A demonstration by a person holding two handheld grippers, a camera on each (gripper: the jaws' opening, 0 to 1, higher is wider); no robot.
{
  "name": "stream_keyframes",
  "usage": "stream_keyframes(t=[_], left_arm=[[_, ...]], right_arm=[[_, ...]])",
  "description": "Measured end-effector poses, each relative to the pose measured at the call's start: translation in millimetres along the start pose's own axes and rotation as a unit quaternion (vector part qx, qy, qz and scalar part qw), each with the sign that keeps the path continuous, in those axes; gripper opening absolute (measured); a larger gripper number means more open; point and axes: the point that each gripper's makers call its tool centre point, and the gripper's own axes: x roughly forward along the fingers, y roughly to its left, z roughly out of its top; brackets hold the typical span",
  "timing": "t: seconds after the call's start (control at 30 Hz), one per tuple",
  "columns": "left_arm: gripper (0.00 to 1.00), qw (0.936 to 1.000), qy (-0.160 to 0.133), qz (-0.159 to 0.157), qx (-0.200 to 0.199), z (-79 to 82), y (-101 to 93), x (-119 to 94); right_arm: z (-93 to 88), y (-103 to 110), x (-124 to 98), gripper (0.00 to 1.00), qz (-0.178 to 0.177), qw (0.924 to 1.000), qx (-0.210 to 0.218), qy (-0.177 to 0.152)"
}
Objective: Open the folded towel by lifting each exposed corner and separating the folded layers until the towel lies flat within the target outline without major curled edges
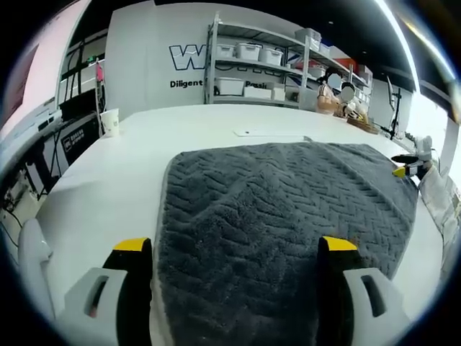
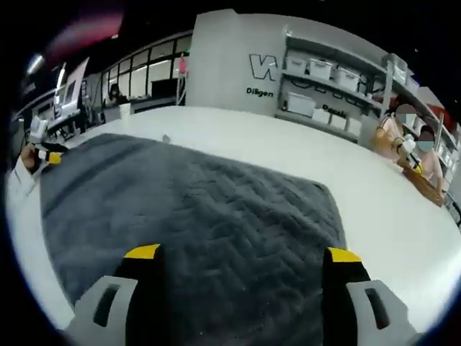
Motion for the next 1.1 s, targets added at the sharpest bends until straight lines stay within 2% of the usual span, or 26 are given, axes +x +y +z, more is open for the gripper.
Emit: stream_keyframes(t=[0.07,0.37,0.8,0.93,1.03,1.1], left_arm=[[0.94,1.0,0.0,0.0,0.001,0.2,0.2,0],[0.94,1.0,-0.002,0.0,0.001,1.7,0.1,-1],[0.95,0.9998,-0.015,-0.009,0.012,8.7,-7.3,0],[0.95,0.9991,-0.03,-0.025,0.015,15.2,-16.6,2],[0.96,0.9968,-0.047,-0.063,0.016,21.9,-35.2,5],[0.95,0.9955,-0.052,-0.077,0.016,23.9,-43.1,6]], right_arm=[[0.7,8,1,0.96,0.016,0.9999,0.003,-0.001],[-1.4,22,7,0.99,0.056,0.9981,0.023,0.003],[-8.9,25,7,0.99,0.049,0.9987,0.008,0.016],[-8.9,24,7,0.99,0.049,0.9987,0.009,0.013],[-9.1,25,7,0.99,0.048,0.9987,0.009,0.013],[-9.5,26,7,0.99,0.048,0.9987,0.009,0.012]])
